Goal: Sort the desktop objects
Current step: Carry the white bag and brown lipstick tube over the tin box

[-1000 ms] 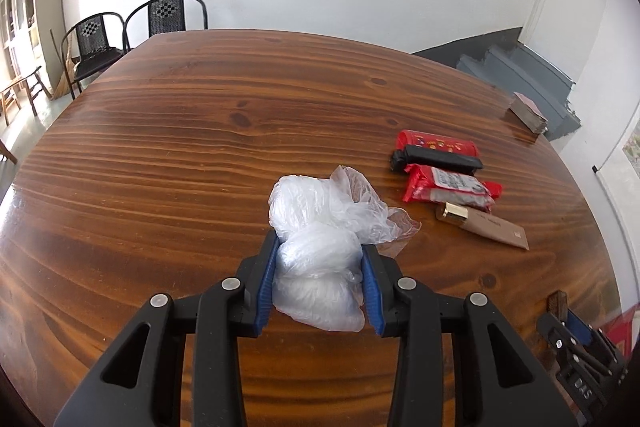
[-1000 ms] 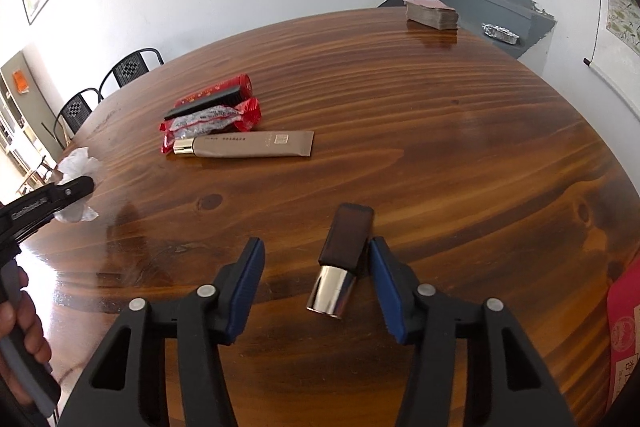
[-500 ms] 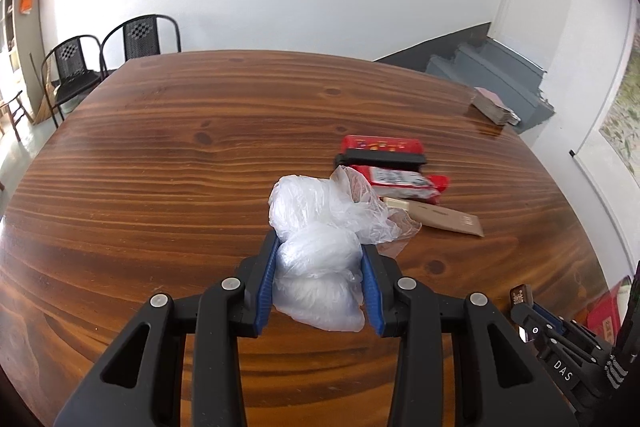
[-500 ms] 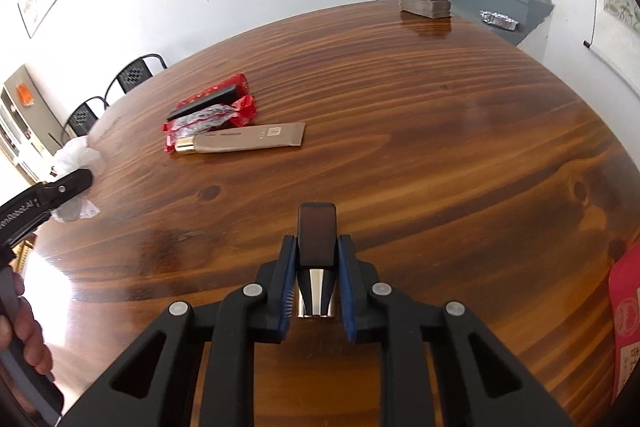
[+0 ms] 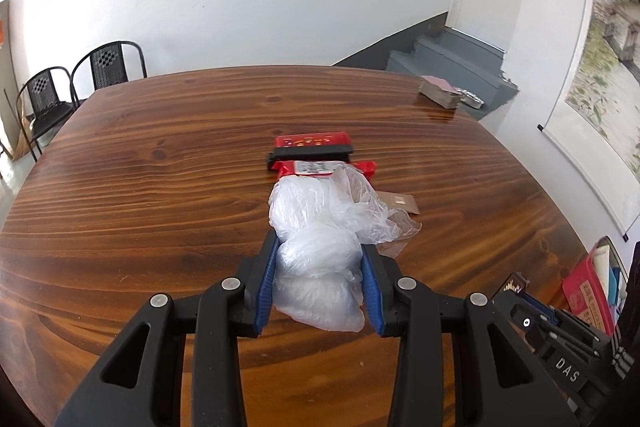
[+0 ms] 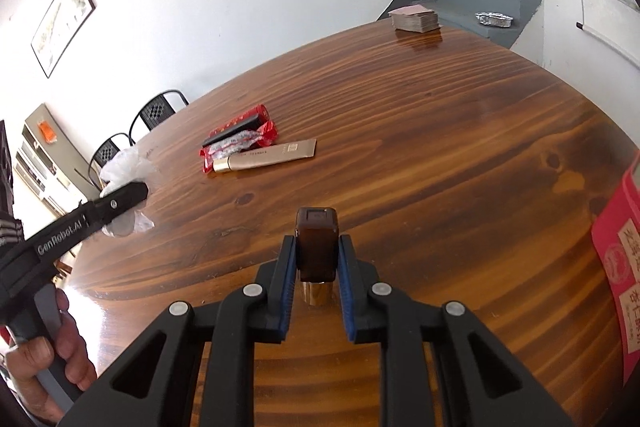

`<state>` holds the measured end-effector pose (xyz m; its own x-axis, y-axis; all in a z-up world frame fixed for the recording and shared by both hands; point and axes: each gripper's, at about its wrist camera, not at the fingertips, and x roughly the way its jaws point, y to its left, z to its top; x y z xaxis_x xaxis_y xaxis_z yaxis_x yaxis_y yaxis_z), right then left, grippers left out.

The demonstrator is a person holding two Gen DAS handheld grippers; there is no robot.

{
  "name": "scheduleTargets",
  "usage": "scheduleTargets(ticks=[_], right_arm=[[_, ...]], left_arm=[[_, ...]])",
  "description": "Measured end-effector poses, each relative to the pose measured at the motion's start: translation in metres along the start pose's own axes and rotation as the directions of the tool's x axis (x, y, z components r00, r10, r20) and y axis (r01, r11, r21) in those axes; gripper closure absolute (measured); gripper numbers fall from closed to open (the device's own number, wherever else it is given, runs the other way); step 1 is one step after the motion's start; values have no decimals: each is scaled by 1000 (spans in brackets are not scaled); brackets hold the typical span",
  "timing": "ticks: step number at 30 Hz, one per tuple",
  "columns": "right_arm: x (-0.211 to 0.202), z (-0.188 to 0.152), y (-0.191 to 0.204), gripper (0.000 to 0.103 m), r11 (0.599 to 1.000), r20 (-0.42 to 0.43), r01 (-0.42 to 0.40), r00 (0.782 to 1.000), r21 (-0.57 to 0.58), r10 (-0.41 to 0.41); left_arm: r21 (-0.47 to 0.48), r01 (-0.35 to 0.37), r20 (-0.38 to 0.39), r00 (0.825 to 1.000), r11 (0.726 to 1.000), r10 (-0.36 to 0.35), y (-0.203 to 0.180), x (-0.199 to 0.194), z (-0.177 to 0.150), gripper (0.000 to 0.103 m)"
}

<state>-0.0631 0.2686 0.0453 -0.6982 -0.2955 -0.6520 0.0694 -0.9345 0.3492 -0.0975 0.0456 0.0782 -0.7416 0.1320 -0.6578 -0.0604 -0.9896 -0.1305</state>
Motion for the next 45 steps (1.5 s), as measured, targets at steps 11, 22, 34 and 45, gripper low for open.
scheduleTargets(ticks=[11, 22, 34, 45], right_arm=[[-69, -15, -35, 81, 996, 141, 40, 989, 85, -52], [-173, -41, -109, 81, 970, 241, 180, 946, 165, -216], [-229, -66, -184, 81, 912, 199, 337, 902, 232, -384], [-227, -69, -210, 81, 906, 164, 340, 908, 250, -386]], left_arm=[[72, 48, 5, 999, 996, -49, -35, -17, -14, 63], [150, 160, -29, 987, 976, -157, -91, -32, -34, 63], [257, 309, -97, 951, 916, -294, -191, -34, -55, 63], [317, 439, -166, 898, 841, -407, -268, -41, -61, 63]])
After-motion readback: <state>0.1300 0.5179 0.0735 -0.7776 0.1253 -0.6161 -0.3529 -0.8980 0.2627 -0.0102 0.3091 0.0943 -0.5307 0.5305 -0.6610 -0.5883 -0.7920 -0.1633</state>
